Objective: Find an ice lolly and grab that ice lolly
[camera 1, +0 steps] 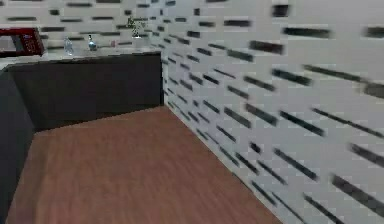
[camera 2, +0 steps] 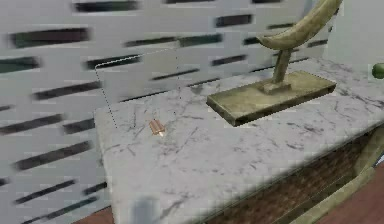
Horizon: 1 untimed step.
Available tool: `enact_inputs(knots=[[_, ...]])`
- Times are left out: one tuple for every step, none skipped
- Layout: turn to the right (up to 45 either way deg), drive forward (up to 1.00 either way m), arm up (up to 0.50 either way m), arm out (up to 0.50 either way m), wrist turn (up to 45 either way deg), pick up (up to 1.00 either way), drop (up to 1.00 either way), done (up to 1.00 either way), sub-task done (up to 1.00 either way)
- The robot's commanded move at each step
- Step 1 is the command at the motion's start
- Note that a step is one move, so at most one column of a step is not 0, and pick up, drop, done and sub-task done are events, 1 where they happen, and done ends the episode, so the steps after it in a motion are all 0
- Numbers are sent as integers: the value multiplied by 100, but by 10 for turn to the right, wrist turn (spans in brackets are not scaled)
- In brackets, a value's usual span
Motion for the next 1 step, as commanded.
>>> enact_inputs(knots=[[-60,0,0,0,0,0,0,0,0]])
